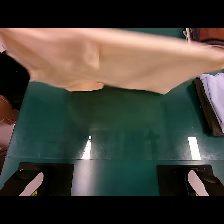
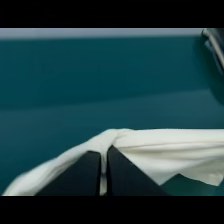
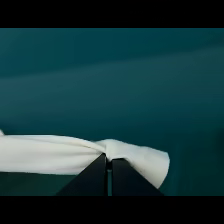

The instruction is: Fold the shirts.

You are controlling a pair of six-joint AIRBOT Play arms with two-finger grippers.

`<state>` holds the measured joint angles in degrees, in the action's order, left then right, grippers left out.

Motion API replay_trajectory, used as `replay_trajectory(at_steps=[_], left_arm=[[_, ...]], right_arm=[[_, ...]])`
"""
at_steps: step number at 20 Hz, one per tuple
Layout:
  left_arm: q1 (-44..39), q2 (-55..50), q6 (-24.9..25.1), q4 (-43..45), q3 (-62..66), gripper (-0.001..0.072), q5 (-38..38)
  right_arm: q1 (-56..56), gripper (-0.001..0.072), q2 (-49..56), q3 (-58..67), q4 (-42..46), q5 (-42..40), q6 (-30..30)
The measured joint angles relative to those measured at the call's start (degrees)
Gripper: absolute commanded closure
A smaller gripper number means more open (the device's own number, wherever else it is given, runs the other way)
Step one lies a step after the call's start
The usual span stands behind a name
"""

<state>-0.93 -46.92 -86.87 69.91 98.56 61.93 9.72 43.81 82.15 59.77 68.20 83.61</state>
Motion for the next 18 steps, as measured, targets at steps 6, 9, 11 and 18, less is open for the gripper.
replay_trajectory(at_steps=[6,9,11,18], left_arm=[[0.02,0.90,-0.13,-0.11,19.47,0.0681,0.66],[0.02,0.24,-0.13,-0.07,19.71,0.0680,0.66],[0.02,-1.25,-0.13,0.15,16.52,0.0680,0.85],[0.04,-16.55,0.15,0.61,2.95,0.0678,5.40]], right_arm=[[7.96,0.0702,-0.13,20.02,-0.04,1.38,-1.66],[9.20,0.0702,4.00,27.71,-0.07,4.59,-1.77],[8.20,0.0702,8.13,31.43,-0.02,7.37,-1.68],[-2.01,0.0702,25.14,24.79,5.35,12.98,0.33]])
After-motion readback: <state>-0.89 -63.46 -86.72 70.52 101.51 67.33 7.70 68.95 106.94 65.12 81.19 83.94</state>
